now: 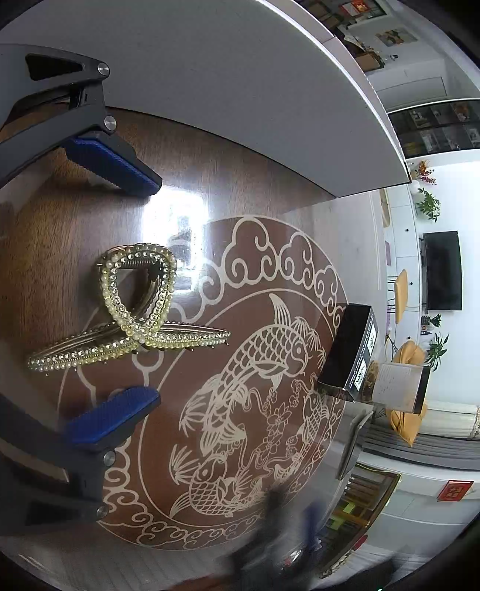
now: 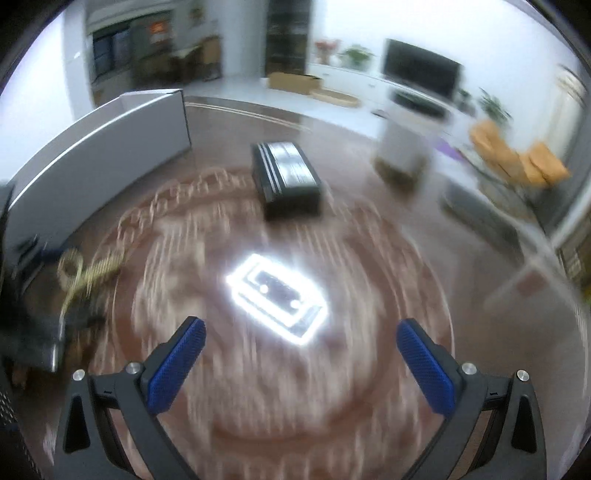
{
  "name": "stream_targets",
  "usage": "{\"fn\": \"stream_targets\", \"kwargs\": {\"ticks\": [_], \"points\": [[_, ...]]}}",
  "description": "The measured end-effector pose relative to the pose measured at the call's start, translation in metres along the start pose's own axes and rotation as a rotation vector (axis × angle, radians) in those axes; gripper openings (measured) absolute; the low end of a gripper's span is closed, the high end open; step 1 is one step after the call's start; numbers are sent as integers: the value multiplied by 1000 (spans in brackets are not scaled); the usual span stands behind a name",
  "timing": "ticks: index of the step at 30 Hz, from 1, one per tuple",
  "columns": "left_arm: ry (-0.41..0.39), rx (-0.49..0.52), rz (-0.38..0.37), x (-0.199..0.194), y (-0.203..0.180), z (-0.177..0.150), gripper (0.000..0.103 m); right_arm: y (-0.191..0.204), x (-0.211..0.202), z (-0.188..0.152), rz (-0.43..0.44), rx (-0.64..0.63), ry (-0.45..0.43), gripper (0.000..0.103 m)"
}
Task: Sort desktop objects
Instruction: 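Close the right tool on the black box while the left tool holds the claw clip, then lift the black box with the right tool while the left tool holds the claw clip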
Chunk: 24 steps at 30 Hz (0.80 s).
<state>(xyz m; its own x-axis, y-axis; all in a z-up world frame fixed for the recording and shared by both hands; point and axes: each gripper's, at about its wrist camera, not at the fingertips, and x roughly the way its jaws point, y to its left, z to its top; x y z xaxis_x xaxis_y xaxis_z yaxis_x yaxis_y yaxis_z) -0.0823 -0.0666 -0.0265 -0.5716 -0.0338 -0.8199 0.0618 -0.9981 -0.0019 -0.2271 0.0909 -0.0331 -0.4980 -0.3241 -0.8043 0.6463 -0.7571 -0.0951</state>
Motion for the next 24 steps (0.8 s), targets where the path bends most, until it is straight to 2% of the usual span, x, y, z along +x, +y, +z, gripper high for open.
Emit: {"fn": "stream_targets", "kwargs": {"ticks": [4,7,10,12,13,14,16,18,21,24], "points": [[0,0,0,0,0,0,103,5,49,70,-4,-40,47,103],[0,0,0,1,0,0,103,5,83,104,-14,-31,99,103],[0,0,0,1,0,1,103,5,108,117,-16,-20,138,103],[0,0,0,1,0,1,103,5,115,119,22,4,137,94],[0,1,-1,1,0,1,103,3,116,118,58,38,127,71],[0,1,0,1,0,1,103,-1,117,115,78,80,122,61],[0,0,0,1,0,1,103,-6,111,105,112,126,86,60],[0,0,0,1,0,1,103,-6,101,89,97,139,58,60],[-1,1,-1,1,0,1,103,-1,72,48,72,159,25,60],[-1,0,0,2,0,1,103,6,26,-14,23,206,27,60]]}}
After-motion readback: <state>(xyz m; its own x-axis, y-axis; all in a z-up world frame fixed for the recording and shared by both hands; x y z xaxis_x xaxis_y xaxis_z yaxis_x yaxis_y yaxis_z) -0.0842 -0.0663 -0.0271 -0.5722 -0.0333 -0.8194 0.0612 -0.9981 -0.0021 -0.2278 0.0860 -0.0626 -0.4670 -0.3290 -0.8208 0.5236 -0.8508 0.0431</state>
